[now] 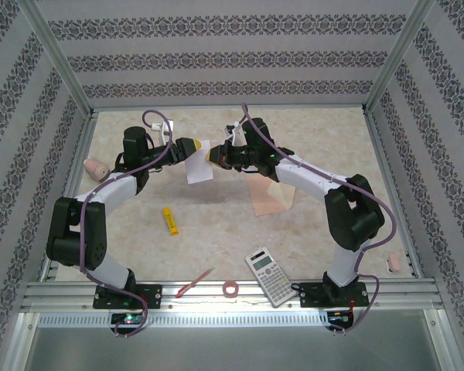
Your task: Place the letter into the envelope and seal it
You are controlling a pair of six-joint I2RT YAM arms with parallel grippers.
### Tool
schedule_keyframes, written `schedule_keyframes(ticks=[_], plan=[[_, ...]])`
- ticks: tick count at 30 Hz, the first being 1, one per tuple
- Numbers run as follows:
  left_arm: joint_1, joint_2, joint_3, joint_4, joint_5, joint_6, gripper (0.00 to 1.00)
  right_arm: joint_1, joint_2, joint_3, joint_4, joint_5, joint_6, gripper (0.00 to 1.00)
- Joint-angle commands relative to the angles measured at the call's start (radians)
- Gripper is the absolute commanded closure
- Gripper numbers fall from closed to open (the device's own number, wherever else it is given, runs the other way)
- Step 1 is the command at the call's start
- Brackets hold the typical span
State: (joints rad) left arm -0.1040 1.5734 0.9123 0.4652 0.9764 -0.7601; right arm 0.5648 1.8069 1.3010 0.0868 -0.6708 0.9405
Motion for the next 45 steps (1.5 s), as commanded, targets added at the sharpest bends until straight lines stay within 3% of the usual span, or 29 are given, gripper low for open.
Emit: schedule_keyframes(ticks=[1,9,17,24,25,27,29,31,32,38,45], plan=[[-0.008,-0.024,-0.002,0.047,0.043,-0.001,0.43,-0.008,-0.007,-0.016,0.034,0.013,0.004,1.0],[-0.008,-0.047,0.004,0.003,0.06,0.029,0.62,-0.014,0.005,-0.023,0.044,0.02,0.007,1.0],[-0.008,-0.042,0.02,-0.016,0.059,0.04,0.97,-0.021,-0.004,-0.037,0.045,0.025,0.003,1.0],[-0.007,-0.039,0.033,-0.028,0.052,0.046,1.0,-0.029,-0.017,-0.047,0.042,0.022,-0.007,1.0],[-0.007,-0.039,0.037,-0.031,0.054,0.046,1.0,-0.032,-0.019,-0.049,0.042,0.018,-0.012,0.96],[-0.006,-0.04,0.05,-0.041,0.059,0.051,1.0,-0.041,-0.024,-0.054,0.04,0.004,-0.028,0.76],[-0.004,-0.038,0.068,-0.049,0.064,0.052,1.0,-0.059,-0.033,-0.063,0.052,-0.034,-0.054,0.4],[-0.002,-0.036,0.086,-0.053,0.075,0.053,1.0,-0.086,-0.055,-0.081,0.066,-0.076,-0.088,0.2],[-0.003,-0.033,0.096,-0.057,0.081,0.054,1.0,-0.105,-0.07,-0.094,0.083,-0.109,-0.108,0.05],[-0.003,-0.009,0.141,-0.051,0.125,0.054,1.0,-0.233,-0.143,-0.166,0.216,-0.309,-0.147,0.02],[-0.005,0.017,0.156,0.064,0.195,-0.027,1.0,-0.261,-0.13,-0.169,0.363,-0.458,-0.145,0.02]])
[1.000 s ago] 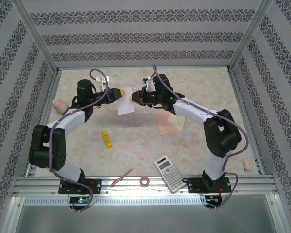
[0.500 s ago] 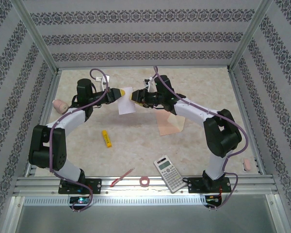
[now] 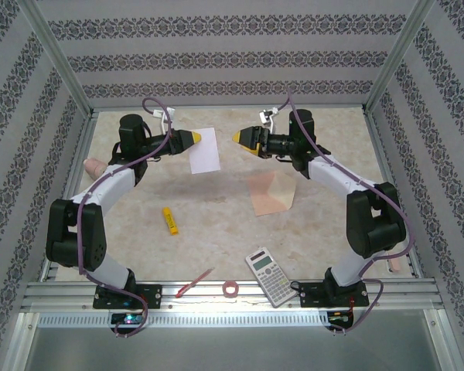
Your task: Place the letter into the envelope and seal it
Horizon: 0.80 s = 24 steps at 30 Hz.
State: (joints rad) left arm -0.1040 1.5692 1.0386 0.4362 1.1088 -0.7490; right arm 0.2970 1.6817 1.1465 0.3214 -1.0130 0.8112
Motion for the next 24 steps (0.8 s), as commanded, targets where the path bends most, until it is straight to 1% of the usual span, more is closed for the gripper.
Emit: schedule_keyframes(ticks=[1,6,12,16,20,22,24], plan=[[-0.007,0.025,0.031,0.106,0.071,-0.048,1.0,0.008,0.002,-0.012,0.152,-0.123,-0.004,0.02],[-0.013,0.032,0.034,0.18,0.096,-0.1,1.0,0.026,0.041,0.021,0.175,-0.115,-0.013,0.02],[-0.024,0.033,0.03,0.222,0.103,-0.13,1.0,0.073,0.092,0.082,0.139,-0.111,-0.046,0.02],[-0.027,0.04,0.029,0.243,0.103,-0.149,1.0,0.1,0.124,0.104,0.199,-0.115,-0.001,0.02],[-0.028,0.044,0.028,0.248,0.101,-0.148,1.0,0.125,0.141,0.126,0.211,-0.125,0.015,0.02],[-0.029,0.047,0.028,0.248,0.101,-0.147,1.0,0.129,0.144,0.13,0.214,-0.128,0.022,0.05],[-0.028,0.049,0.028,0.245,0.101,-0.145,1.0,0.132,0.145,0.128,0.225,-0.134,0.036,0.11]])
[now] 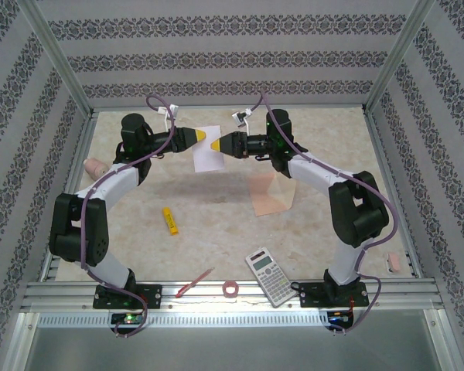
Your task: Place the letter into the envelope and seal it
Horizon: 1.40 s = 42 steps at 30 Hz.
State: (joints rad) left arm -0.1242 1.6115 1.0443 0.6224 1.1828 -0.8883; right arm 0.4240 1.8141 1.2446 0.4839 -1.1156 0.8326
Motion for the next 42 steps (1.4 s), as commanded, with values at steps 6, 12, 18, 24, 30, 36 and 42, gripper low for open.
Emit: schedule_keyframes(ticks=[6,12,18,24,30,36,42], plan=[[-0.008,0.013,0.016,0.057,0.02,0.0,1.0,-0.001,0.026,0.018,0.114,-0.052,0.072,0.37],[-0.008,0.016,0.019,0.057,0.016,0.002,1.0,-0.011,0.014,-0.005,0.13,-0.053,0.087,0.49],[-0.008,0.022,0.021,0.056,0.017,0.003,1.0,-0.021,-0.002,-0.026,0.142,-0.059,0.095,0.74],[-0.008,0.022,0.018,0.057,0.017,0.002,1.0,-0.019,-0.002,-0.034,0.155,-0.059,0.103,0.88],[-0.008,0.019,0.018,0.014,0.006,0.036,1.0,-0.021,-0.008,-0.04,0.162,-0.056,0.11,1.0],[-0.007,0.015,0.022,-0.046,-0.02,0.081,0.67,-0.032,-0.042,-0.063,0.12,-0.03,0.1,1.0],[-0.007,0.005,0.037,-0.148,-0.061,0.15,0.5,-0.057,-0.117,-0.107,0.052,0.0,0.07,1.0]])
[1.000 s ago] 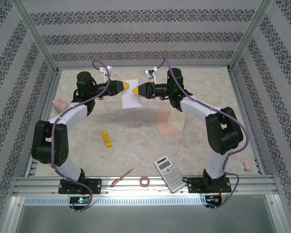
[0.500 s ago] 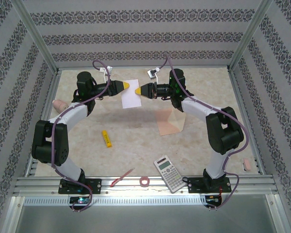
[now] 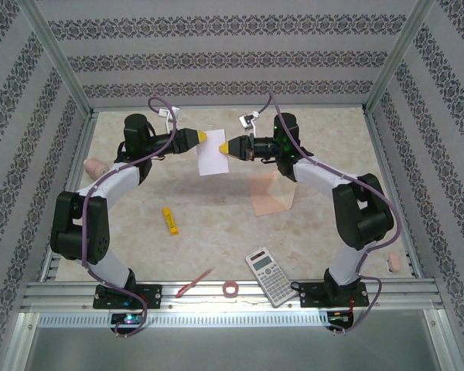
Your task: Place the letter into the envelope and seal it
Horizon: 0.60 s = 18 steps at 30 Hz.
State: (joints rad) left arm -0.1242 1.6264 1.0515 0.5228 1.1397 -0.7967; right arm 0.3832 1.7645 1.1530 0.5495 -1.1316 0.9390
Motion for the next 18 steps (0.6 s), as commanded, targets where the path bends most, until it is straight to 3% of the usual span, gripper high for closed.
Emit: schedule_keyframes(ticks=[1,5,8,10,13,15,18], plan=[[-0.007,-0.01,0.031,-0.05,-0.021,0.059,0.46,-0.02,-0.078,-0.02,-0.034,0.024,-0.042,1.0],[-0.002,-0.012,0.04,-0.078,-0.046,0.072,0.22,-0.043,-0.133,-0.028,-0.231,0.065,-0.133,1.0],[0.004,-0.024,0.08,-0.258,-0.11,0.184,0.18,-0.08,-0.186,-0.022,-0.458,0.116,-0.228,1.0],[-0.006,-0.037,0.144,-0.505,-0.238,0.331,0.19,-0.121,-0.222,-0.02,-0.614,0.153,-0.29,1.0],[-0.08,-0.031,0.26,-0.835,-0.53,0.529,0.21,-0.182,-0.266,0.03,-0.93,0.248,-0.457,1.0],[-0.149,-0.013,0.324,-0.956,-0.677,0.597,0.21,-0.226,-0.288,0.051,-1.06,0.294,-0.51,1.0],[-0.217,0.02,0.353,-1.011,-0.795,0.595,0.22,-0.281,-0.291,0.093,-1.225,0.376,-0.589,1.0]])
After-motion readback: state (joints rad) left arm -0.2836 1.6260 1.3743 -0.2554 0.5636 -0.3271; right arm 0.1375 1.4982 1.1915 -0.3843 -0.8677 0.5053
